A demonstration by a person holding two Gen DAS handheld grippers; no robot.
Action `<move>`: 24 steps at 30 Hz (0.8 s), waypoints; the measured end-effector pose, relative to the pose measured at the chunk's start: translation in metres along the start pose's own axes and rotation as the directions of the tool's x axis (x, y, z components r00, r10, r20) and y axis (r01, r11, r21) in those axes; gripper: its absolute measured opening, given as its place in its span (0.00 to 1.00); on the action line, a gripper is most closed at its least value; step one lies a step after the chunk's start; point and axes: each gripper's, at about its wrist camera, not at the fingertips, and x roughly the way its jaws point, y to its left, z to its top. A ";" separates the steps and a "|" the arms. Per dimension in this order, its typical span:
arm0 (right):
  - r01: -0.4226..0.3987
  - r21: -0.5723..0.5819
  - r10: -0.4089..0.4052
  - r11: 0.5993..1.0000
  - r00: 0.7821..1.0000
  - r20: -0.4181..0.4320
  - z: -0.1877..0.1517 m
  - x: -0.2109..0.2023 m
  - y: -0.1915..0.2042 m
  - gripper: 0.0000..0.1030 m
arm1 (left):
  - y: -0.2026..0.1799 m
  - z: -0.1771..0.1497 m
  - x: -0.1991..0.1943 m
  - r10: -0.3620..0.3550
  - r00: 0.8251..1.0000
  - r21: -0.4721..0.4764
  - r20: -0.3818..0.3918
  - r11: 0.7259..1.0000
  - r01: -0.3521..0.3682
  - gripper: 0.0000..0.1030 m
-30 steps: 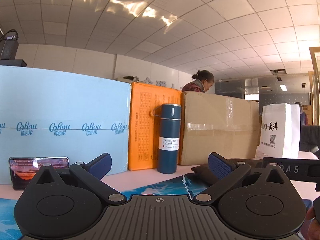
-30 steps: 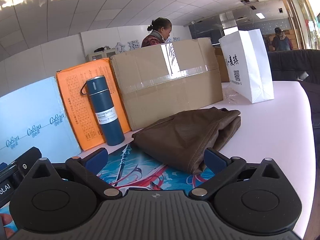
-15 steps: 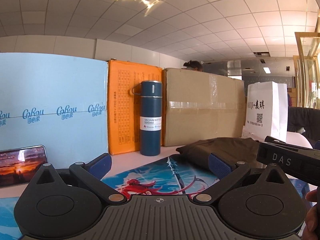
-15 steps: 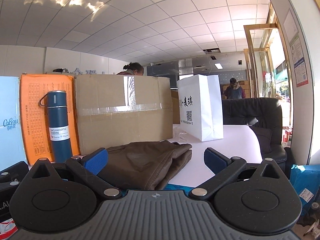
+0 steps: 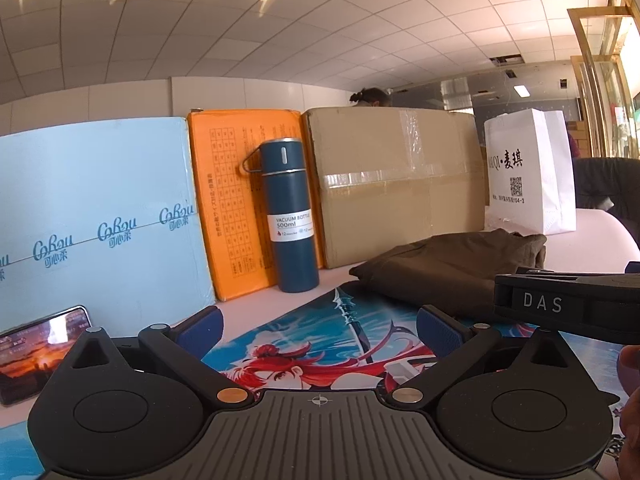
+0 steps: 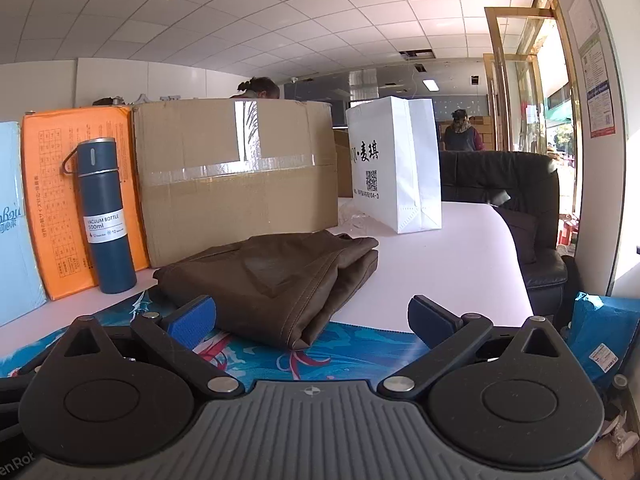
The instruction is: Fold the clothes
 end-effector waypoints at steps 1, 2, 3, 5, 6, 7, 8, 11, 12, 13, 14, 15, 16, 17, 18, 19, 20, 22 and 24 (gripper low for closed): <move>0.008 0.008 -0.007 1.000 1.000 -0.002 0.000 0.000 -0.001 1.00 | 0.002 0.000 0.000 0.008 1.000 -0.013 0.000 1.000 -0.008 1.00; 0.015 0.017 -0.015 1.000 1.000 -0.003 0.000 0.000 -0.002 1.00 | 0.007 0.000 0.001 0.021 1.000 -0.039 -0.005 0.999 -0.022 1.00; 0.028 0.022 -0.028 0.999 1.000 0.000 0.000 0.000 -0.002 1.00 | 0.013 0.000 0.002 0.037 0.999 -0.072 -0.015 0.997 -0.038 1.00; 0.035 0.016 -0.035 0.999 0.999 -0.001 -0.001 0.001 0.000 1.00 | 0.027 -0.001 0.008 0.047 0.997 -0.148 -0.054 0.987 -0.055 1.00; 0.034 0.003 -0.034 0.999 0.999 -0.009 -0.001 0.002 0.002 1.00 | 0.033 -0.002 0.011 0.041 0.997 -0.182 -0.069 0.982 -0.053 1.00; 0.035 -0.013 -0.035 0.999 0.999 -0.020 -0.001 0.005 0.005 1.00 | 0.038 -0.003 0.012 0.037 0.996 -0.208 -0.076 0.977 -0.052 1.00; 0.037 -0.029 -0.038 0.999 0.999 -0.031 -0.001 0.007 0.008 1.00 | 0.042 -0.004 0.012 0.033 0.996 -0.231 -0.080 0.972 -0.051 1.00; 0.038 -0.034 -0.040 0.999 0.997 -0.065 -0.001 0.013 0.008 1.00 | 0.044 -0.006 0.011 0.028 0.997 -0.249 -0.068 0.967 -0.044 1.00; 0.038 -0.031 -0.040 0.999 0.996 -0.077 -0.001 0.015 0.007 1.00 | 0.043 -0.005 0.010 0.026 0.998 -0.242 -0.063 0.969 -0.041 1.00; 0.037 -0.033 -0.040 0.999 0.995 -0.092 -0.001 0.018 0.007 1.00 | 0.041 -0.005 0.009 0.027 0.998 -0.233 -0.057 0.972 -0.039 1.00; 0.034 -0.039 -0.038 0.999 0.993 -0.109 -0.001 0.021 0.008 1.00 | 0.039 -0.005 0.008 0.029 0.998 -0.223 -0.051 0.974 -0.040 1.00; 0.030 -0.042 -0.035 0.999 0.992 -0.120 -0.002 0.022 0.008 1.00 | 0.037 -0.004 0.007 0.031 0.999 -0.213 -0.042 0.976 -0.039 1.00; 0.029 -0.040 -0.034 0.999 0.992 -0.121 -0.002 0.023 0.008 1.00 | 0.036 -0.003 0.005 0.031 0.999 -0.203 -0.033 0.978 -0.037 1.00; 0.029 -0.036 -0.033 0.999 0.992 -0.121 -0.002 0.023 0.007 1.00 | 0.035 -0.003 0.004 0.031 0.999 -0.197 -0.026 0.980 -0.036 1.00; 0.028 -0.032 -0.032 0.999 0.992 -0.121 -0.002 0.023 0.007 1.00 | 0.034 -0.003 0.003 0.033 0.999 -0.192 -0.020 0.981 -0.036 1.00; 0.031 -0.026 -0.033 0.999 0.992 -0.118 -0.002 0.022 0.006 1.00 | 0.033 -0.002 0.002 0.034 0.999 -0.186 -0.014 0.982 -0.036 1.00; 0.032 -0.021 -0.034 0.999 0.993 -0.116 -0.002 0.022 0.005 1.00 | 0.032 -0.002 0.002 0.036 0.999 -0.182 -0.009 0.983 -0.037 1.00; 0.032 -0.017 -0.034 0.999 0.992 -0.121 -0.002 0.022 0.004 1.00 | 0.032 -0.002 0.001 0.037 0.999 -0.179 -0.004 0.983 -0.037 1.00; 0.030 -0.018 -0.032 0.999 0.992 -0.126 -0.002 0.023 0.005 1.00 | 0.032 -0.002 0.001 0.038 0.999 -0.179 -0.002 0.983 -0.038 1.00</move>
